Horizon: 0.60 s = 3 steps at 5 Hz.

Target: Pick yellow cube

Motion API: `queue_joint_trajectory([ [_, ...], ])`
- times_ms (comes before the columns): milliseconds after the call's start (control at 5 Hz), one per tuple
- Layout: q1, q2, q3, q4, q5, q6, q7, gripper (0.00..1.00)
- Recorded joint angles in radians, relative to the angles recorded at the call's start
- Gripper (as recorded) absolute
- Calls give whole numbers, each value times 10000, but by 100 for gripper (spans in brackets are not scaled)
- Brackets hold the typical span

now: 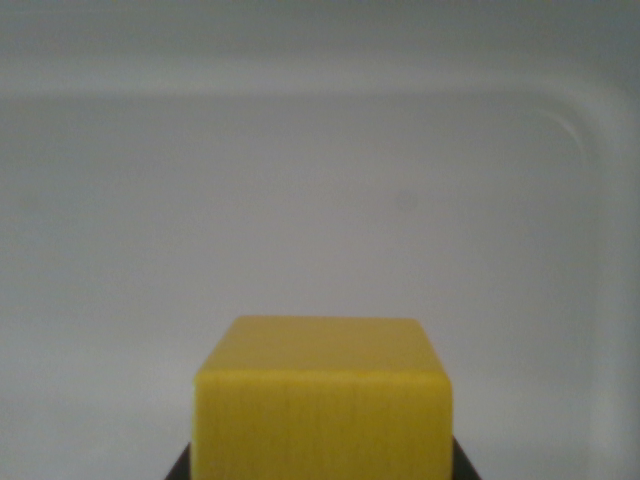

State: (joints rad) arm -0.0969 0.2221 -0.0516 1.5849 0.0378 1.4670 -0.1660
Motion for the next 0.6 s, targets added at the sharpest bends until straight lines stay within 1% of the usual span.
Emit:
queue_joint_trajectory([
  [200, 1, -60, -2, 90, -6, 150, 7, 100],
  [400, 1, -60, -2, 90, -6, 150, 7, 100],
  [600, 1, -94, -4, 140, -9, 234, 11, 100],
])
